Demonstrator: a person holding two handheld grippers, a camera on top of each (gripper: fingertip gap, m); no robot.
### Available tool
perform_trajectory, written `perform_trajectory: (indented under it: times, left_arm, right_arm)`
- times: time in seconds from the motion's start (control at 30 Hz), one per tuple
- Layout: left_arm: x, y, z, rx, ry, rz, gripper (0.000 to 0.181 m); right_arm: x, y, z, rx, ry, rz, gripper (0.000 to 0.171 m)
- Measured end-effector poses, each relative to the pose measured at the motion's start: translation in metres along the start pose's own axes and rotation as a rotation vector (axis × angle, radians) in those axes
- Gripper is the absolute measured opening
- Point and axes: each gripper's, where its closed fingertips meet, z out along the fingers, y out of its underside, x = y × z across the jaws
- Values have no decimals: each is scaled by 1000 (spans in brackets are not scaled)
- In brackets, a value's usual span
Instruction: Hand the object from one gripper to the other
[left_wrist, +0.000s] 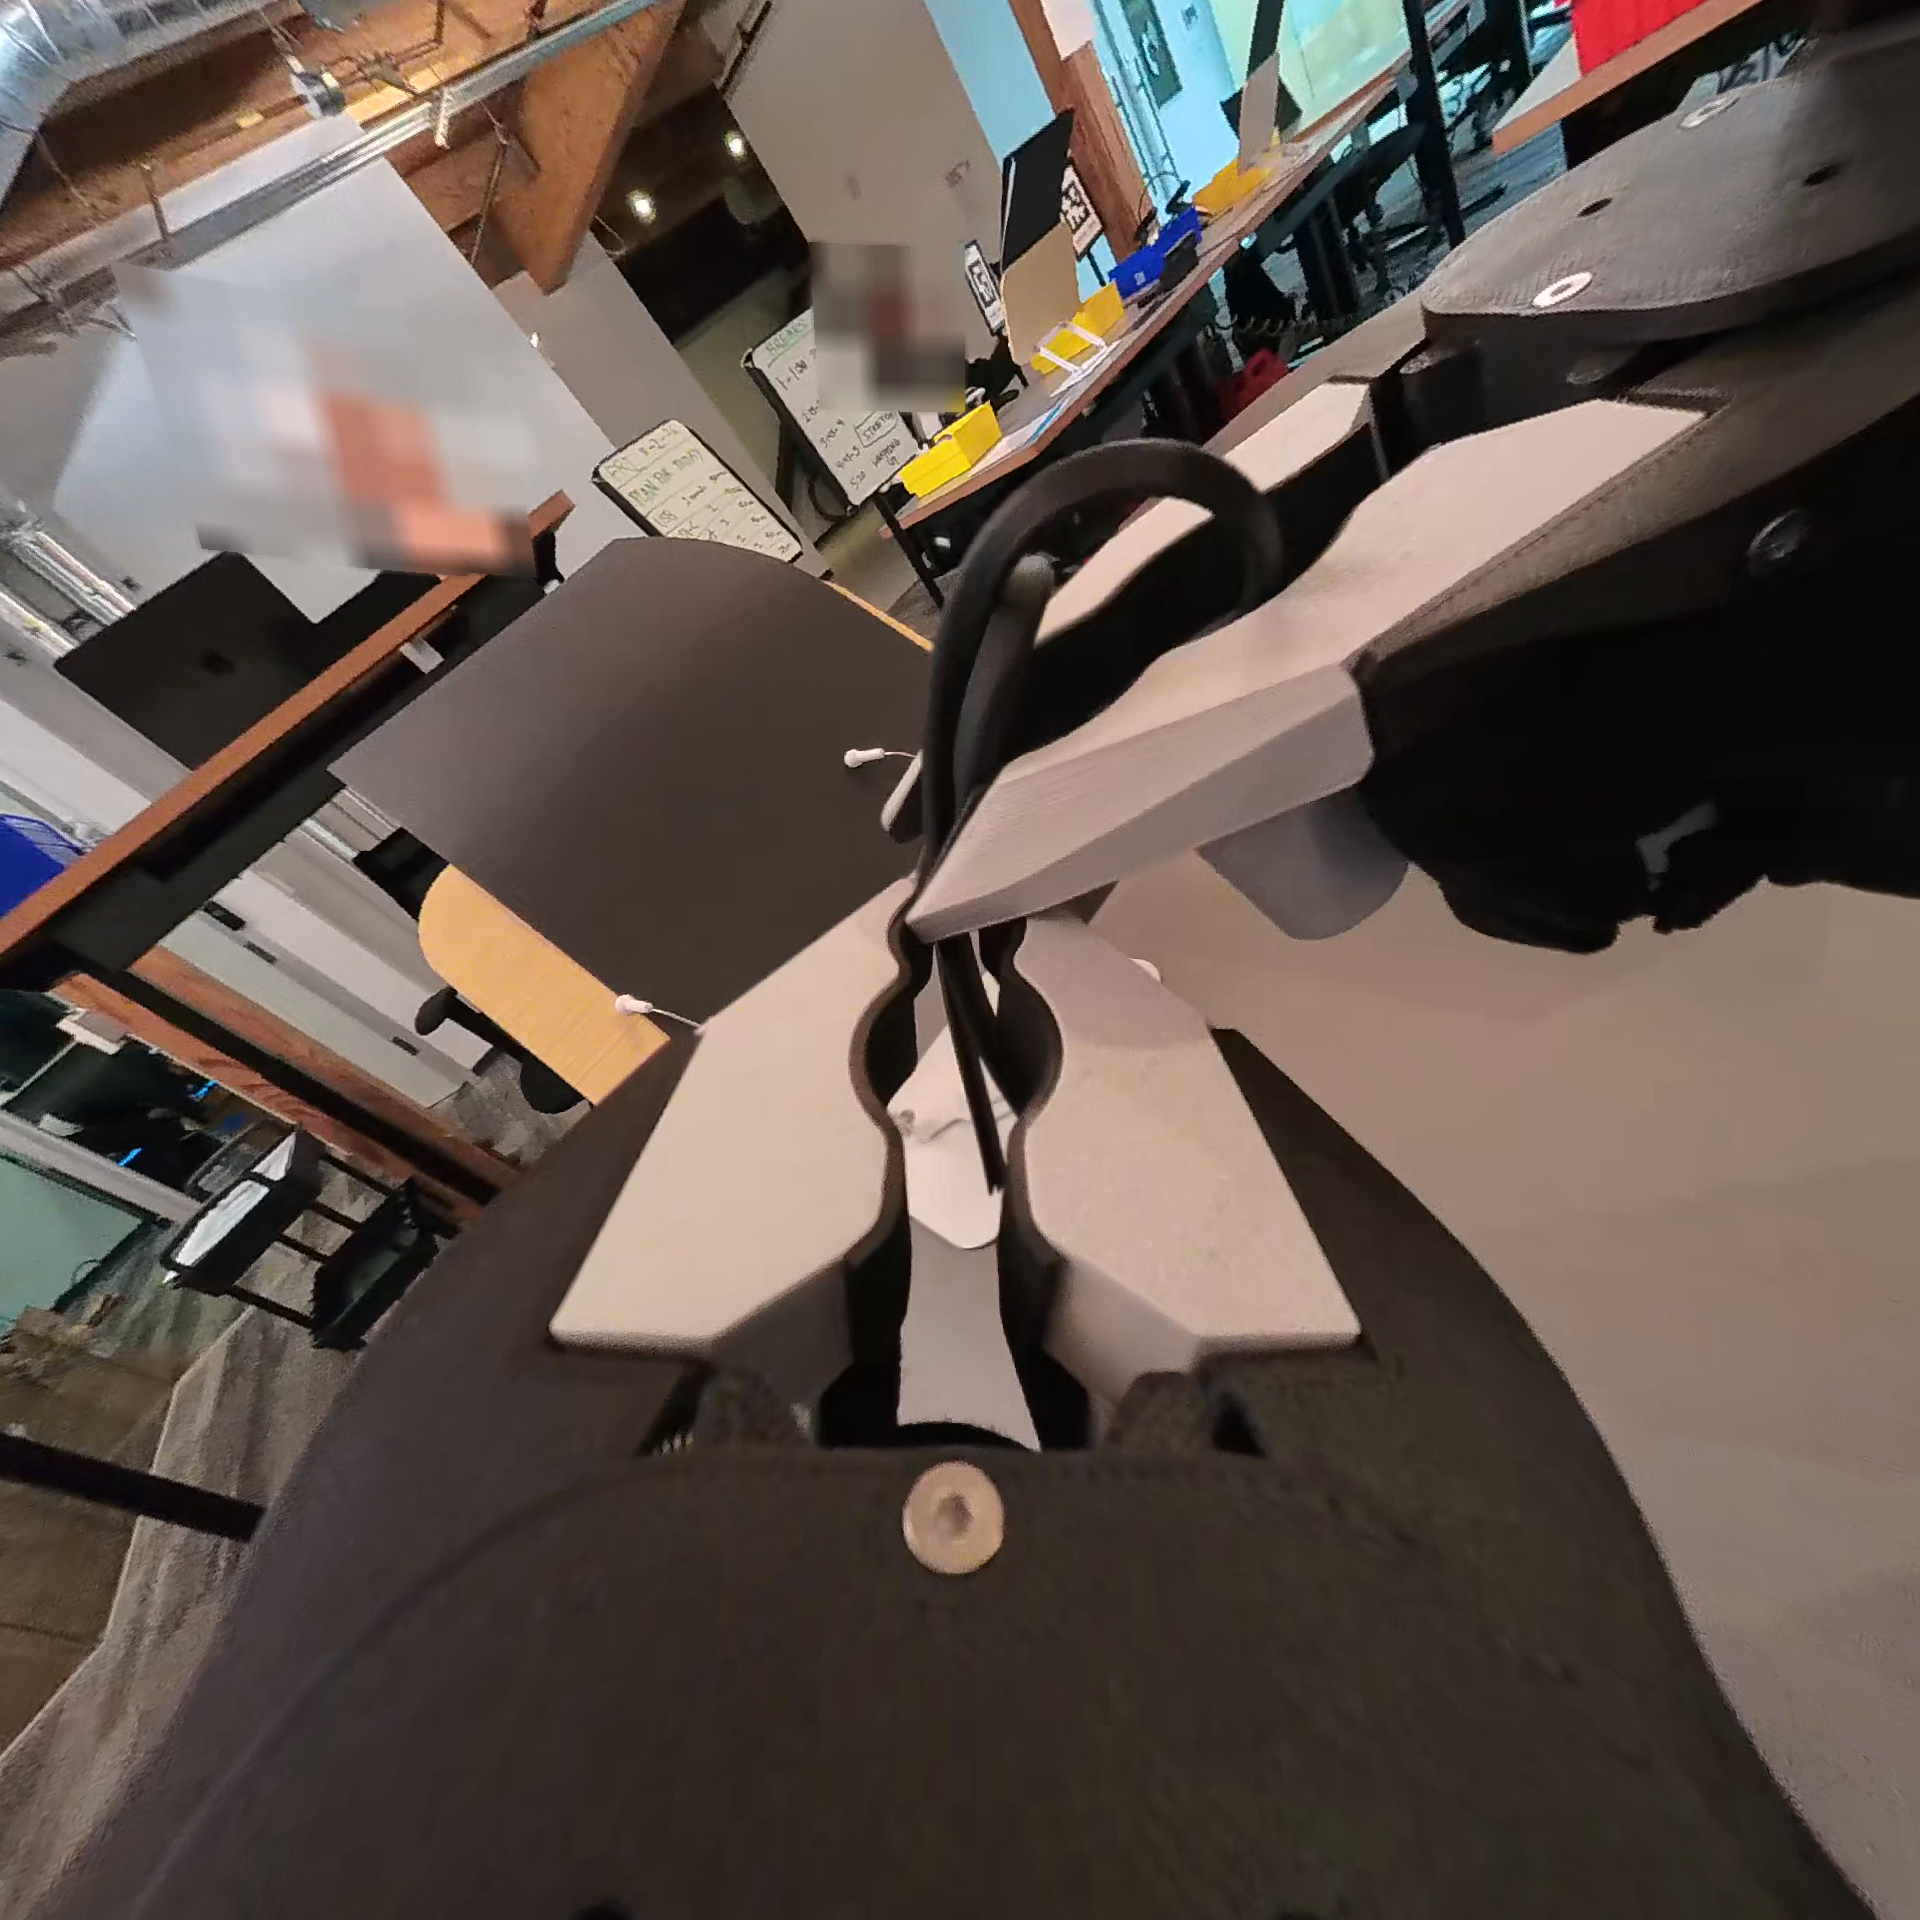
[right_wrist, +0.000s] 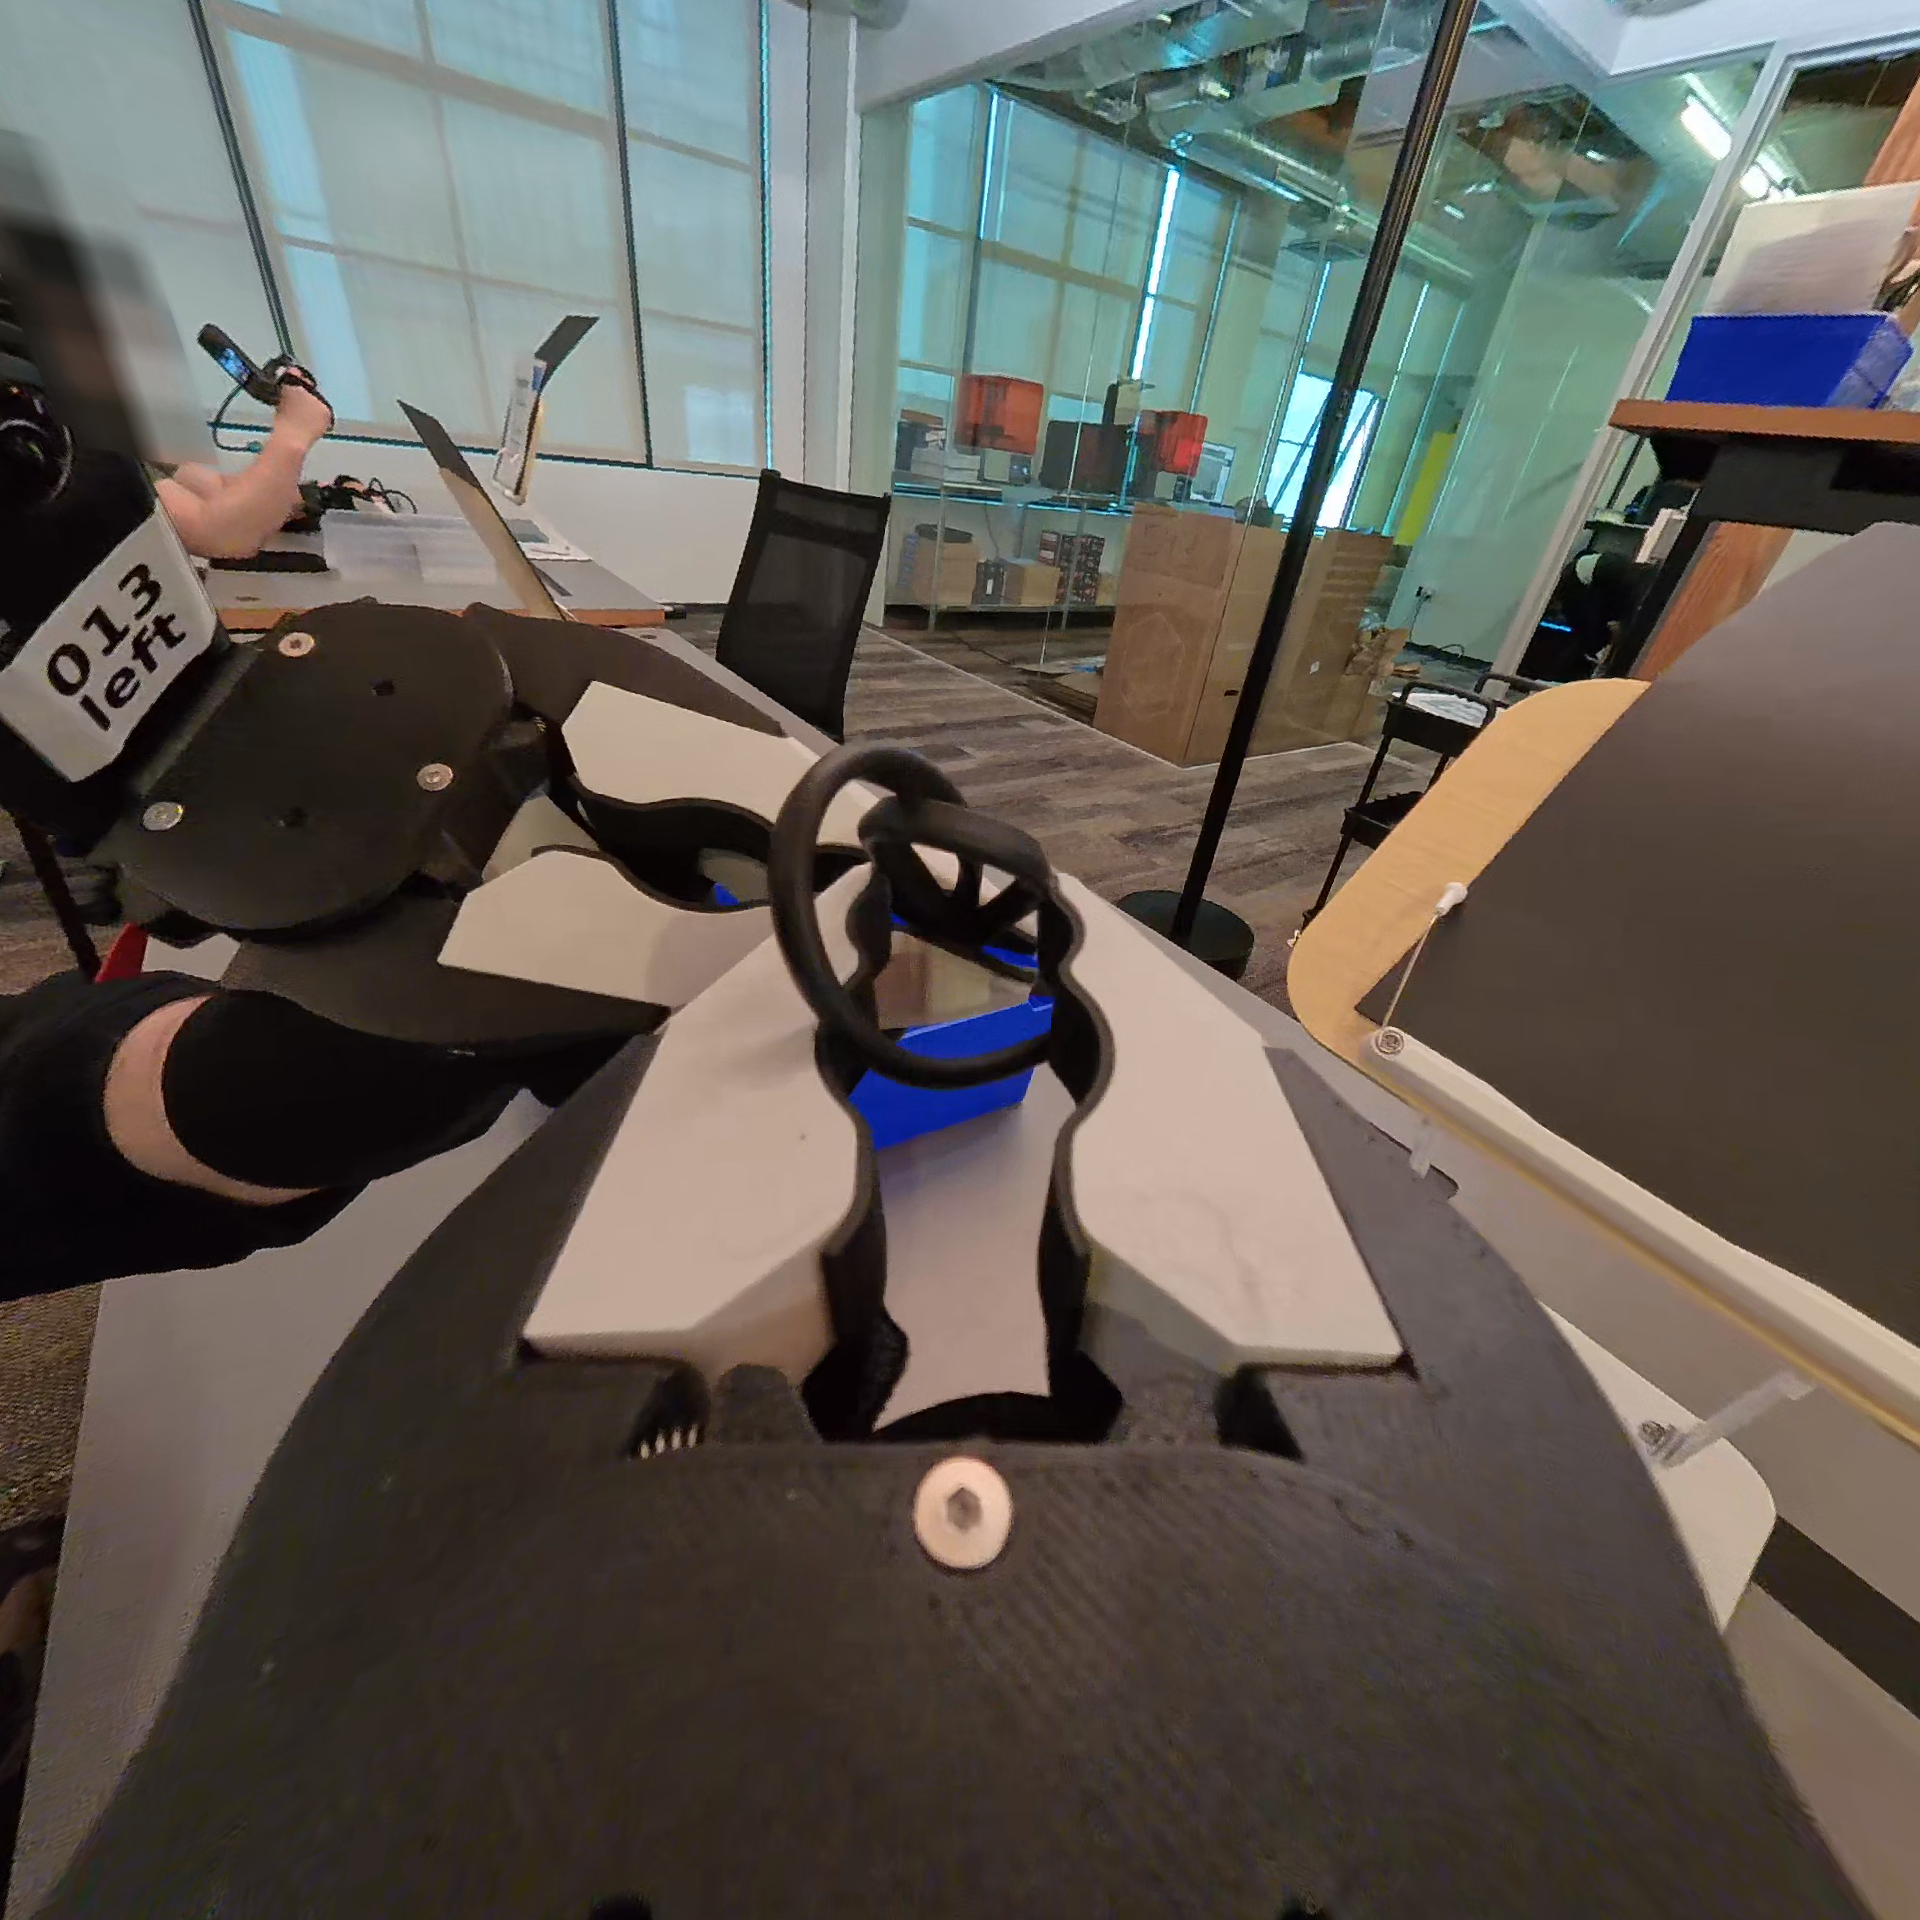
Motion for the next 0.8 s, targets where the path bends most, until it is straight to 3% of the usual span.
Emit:
perform_trajectory:
  times: [0.23, 0.43, 0.63, 0.8]
  left_arm:
    - [-1, -3, -1, 18, -1, 1, 6]
    - [2, -8, -2, 40, 53, -4, 8]
    - [8, -9, -3, 57, 206, -106, 43]
    - [33, 5, 3, 11, 491, -396, 76]
  right_arm:
    - [-2, -3, -2, 24, -5, -13, 9]
    - [1, -8, -7, 66, -28, 26, 7]
    - [19, -21, -21, 133, -4, 70, 5]
    - [33, -34, -37, 185, 49, 54, 5]
